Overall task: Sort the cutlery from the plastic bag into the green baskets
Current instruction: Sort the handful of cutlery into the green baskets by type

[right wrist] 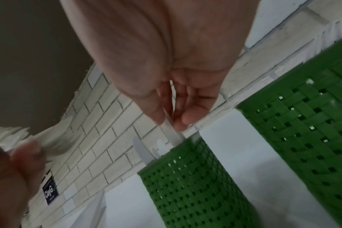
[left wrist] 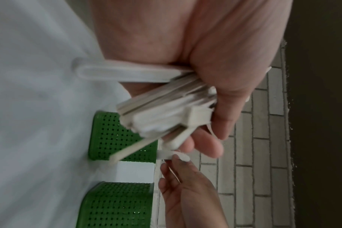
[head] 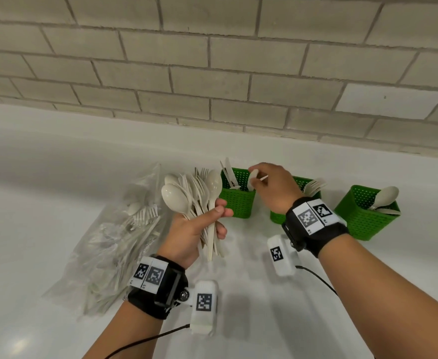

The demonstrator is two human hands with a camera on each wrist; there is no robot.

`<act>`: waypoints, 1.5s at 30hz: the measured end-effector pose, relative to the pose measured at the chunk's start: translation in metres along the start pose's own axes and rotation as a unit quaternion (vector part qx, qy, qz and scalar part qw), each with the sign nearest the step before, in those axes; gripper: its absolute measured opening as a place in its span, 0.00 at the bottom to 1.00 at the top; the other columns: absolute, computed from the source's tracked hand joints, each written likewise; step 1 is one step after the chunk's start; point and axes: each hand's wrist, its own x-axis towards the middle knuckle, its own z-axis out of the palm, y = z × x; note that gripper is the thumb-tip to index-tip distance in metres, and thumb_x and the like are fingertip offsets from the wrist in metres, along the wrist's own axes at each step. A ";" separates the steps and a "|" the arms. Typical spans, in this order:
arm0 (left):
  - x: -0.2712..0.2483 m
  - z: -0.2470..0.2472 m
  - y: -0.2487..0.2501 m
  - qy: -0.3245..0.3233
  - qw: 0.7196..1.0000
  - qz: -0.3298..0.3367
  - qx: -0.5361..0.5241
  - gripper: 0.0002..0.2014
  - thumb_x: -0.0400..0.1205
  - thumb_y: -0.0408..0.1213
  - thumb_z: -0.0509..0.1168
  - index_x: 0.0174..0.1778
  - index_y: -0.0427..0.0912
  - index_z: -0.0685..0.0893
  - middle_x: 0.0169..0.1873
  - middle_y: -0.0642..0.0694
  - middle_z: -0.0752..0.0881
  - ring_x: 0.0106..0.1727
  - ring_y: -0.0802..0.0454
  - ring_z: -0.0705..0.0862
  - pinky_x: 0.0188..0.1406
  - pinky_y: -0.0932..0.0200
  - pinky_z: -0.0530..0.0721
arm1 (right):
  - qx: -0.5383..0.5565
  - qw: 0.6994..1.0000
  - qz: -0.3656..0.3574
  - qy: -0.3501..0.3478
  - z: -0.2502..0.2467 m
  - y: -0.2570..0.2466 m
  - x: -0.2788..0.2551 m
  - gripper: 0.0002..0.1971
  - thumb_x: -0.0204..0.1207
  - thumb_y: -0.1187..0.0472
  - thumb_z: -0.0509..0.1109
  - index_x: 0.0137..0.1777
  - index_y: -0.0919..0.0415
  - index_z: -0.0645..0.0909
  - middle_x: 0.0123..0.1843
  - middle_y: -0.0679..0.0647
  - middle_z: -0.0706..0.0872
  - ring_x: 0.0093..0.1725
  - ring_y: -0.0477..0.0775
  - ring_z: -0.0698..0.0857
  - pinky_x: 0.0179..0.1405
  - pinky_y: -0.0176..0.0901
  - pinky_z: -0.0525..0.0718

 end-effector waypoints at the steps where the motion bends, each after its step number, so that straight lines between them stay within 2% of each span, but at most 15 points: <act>1: 0.001 0.000 0.000 -0.006 1.000 0.001 0.002 0.13 0.73 0.33 0.72 0.53 0.33 0.85 0.37 0.40 0.89 0.22 0.50 0.81 0.25 0.59 0.83 | -0.002 1.000 0.008 0.001 0.000 -0.001 -0.003 0.13 0.82 0.60 0.66 0.65 0.59 0.82 0.60 0.57 0.83 0.51 0.51 0.82 0.52 0.37 0.75; 4: 0.003 -0.001 -0.003 -0.022 1.000 -0.003 0.012 0.14 0.74 0.34 0.73 0.54 0.33 0.86 0.35 0.42 0.88 0.22 0.50 0.80 0.26 0.60 0.82 | 0.051 0.994 0.009 0.101 -0.007 -0.010 -0.020 0.11 0.81 0.55 0.68 0.62 0.53 0.83 0.58 0.52 0.79 0.48 0.47 0.82 0.48 0.35 0.76; 6: 0.003 0.003 -0.005 -0.034 0.999 -0.003 0.031 0.14 0.73 0.35 0.72 0.52 0.34 0.86 0.34 0.42 0.88 0.21 0.50 0.80 0.24 0.60 0.81 | 0.142 0.987 -0.012 0.069 -0.010 -0.022 -0.038 0.04 0.81 0.56 0.69 0.51 0.50 0.86 0.48 0.46 0.85 0.41 0.38 0.83 0.40 0.28 0.76; 8: 0.000 0.012 -0.008 -0.060 0.997 -0.002 0.054 0.12 0.74 0.34 0.73 0.51 0.35 0.86 0.33 0.41 0.88 0.21 0.50 0.80 0.22 0.59 0.81 | 0.211 0.977 -0.018 -0.009 -0.004 -0.027 -0.058 0.05 0.79 0.59 0.72 0.43 0.56 0.86 0.36 0.46 0.88 0.32 0.35 0.82 0.36 0.27 0.78; 11: -0.006 0.027 -0.013 -0.102 0.992 -0.010 0.079 0.14 0.75 0.34 0.74 0.54 0.36 0.84 0.33 0.42 0.89 0.23 0.51 0.83 0.22 0.60 0.82 | 0.245 0.969 -0.007 0.018 0.003 -0.015 -0.075 0.09 0.77 0.64 0.74 0.36 0.64 0.83 0.29 0.51 0.86 0.27 0.38 0.81 0.35 0.34 0.79; 14: -0.009 0.037 -0.019 -0.101 0.992 -0.026 0.071 0.14 0.74 0.35 0.71 0.54 0.35 0.83 0.36 0.38 0.89 0.24 0.49 0.83 0.24 0.57 0.83 | 0.275 0.959 0.030 0.065 -0.005 0.000 -0.083 0.07 0.77 0.66 0.73 0.37 0.62 0.84 0.26 0.43 0.84 0.26 0.38 0.79 0.33 0.31 0.77; 18: -0.012 0.047 -0.027 -0.112 0.989 -0.046 0.079 0.12 0.76 0.31 0.71 0.54 0.31 0.82 0.38 0.35 0.88 0.22 0.45 0.82 0.24 0.57 0.82 | 0.246 0.962 0.036 0.115 -0.018 0.013 -0.093 0.07 0.76 0.66 0.74 0.40 0.53 0.84 0.33 0.46 0.84 0.33 0.44 0.80 0.37 0.40 0.80; 20: -0.014 0.054 -0.030 -0.131 0.984 -0.048 0.108 0.11 0.79 0.26 0.70 0.56 0.27 0.82 0.37 0.38 0.88 0.22 0.46 0.81 0.24 0.58 0.81 | 0.221 0.968 0.033 0.116 -0.023 0.017 -0.099 0.09 0.75 0.68 0.73 0.46 0.51 0.84 0.39 0.48 0.86 0.35 0.40 0.81 0.40 0.35 0.79; 23: -0.017 0.066 -0.034 -0.155 0.977 -0.036 0.140 0.11 0.76 0.28 0.72 0.53 0.32 0.85 0.37 0.41 0.88 0.23 0.46 0.81 0.25 0.58 0.81 | 0.174 0.970 0.000 0.172 -0.034 0.018 -0.106 0.13 0.76 0.65 0.73 0.59 0.53 0.85 0.52 0.50 0.83 0.46 0.39 0.81 0.45 0.24 0.75; 25: -0.019 0.071 -0.035 -0.160 0.975 -0.029 0.150 0.13 0.73 0.31 0.72 0.53 0.34 0.85 0.37 0.43 0.89 0.24 0.46 0.81 0.26 0.57 0.81 | 0.133 0.970 -0.029 0.201 -0.044 0.014 -0.109 0.09 0.78 0.59 0.72 0.57 0.51 0.88 0.52 0.49 0.81 0.51 0.42 0.80 0.47 0.22 0.72; 31: -0.025 0.074 -0.037 -0.186 0.964 -0.018 0.187 0.09 0.79 0.23 0.70 0.53 0.37 0.84 0.41 0.41 0.89 0.23 0.46 0.78 0.27 0.53 0.81 | 0.011 0.995 -0.007 0.096 -0.071 0.010 -0.107 0.11 0.72 0.42 0.73 0.48 0.46 0.91 0.46 0.50 0.83 0.46 0.46 0.79 0.47 0.39 0.75; 35: -0.025 0.071 -0.039 -0.182 0.956 0.006 0.231 0.12 0.79 0.25 0.71 0.43 0.50 0.89 0.45 0.32 0.88 0.25 0.44 0.79 0.28 0.54 0.80 | 0.003 1.000 0.007 0.026 -0.082 0.005 -0.104 0.15 0.71 0.39 0.73 0.46 0.49 0.91 0.40 0.54 0.87 0.40 0.49 0.83 0.43 0.43 0.81; 39: -0.023 0.070 -0.038 -0.171 0.934 0.047 0.312 0.05 0.80 0.27 0.71 0.49 0.38 0.87 0.36 0.38 0.86 0.24 0.52 0.82 0.28 0.58 0.82 | 0.036 0.999 0.003 0.032 -0.082 -0.001 -0.100 0.10 0.74 0.48 0.75 0.43 0.55 0.91 0.33 0.49 0.89 0.34 0.44 0.85 0.38 0.36 0.81; 42: -0.026 0.068 -0.038 -0.167 0.919 0.071 0.349 0.06 0.79 0.29 0.73 0.42 0.44 0.84 0.29 0.48 0.86 0.27 0.54 0.85 0.29 0.59 0.83 | 0.061 0.998 0.001 -0.004 -0.083 -0.004 -0.098 0.05 0.76 0.59 0.75 0.44 0.59 0.91 0.35 0.52 0.91 0.34 0.46 0.88 0.36 0.36 0.84; 45: -0.027 0.066 -0.037 -0.157 0.920 0.084 0.349 0.07 0.78 0.30 0.74 0.38 0.44 0.85 0.27 0.42 0.87 0.28 0.52 0.86 0.32 0.59 0.84 | 0.158 0.987 0.024 -0.007 -0.085 -0.005 -0.098 0.04 0.77 0.66 0.74 0.46 0.67 0.89 0.34 0.62 0.89 0.29 0.47 0.86 0.30 0.33 0.85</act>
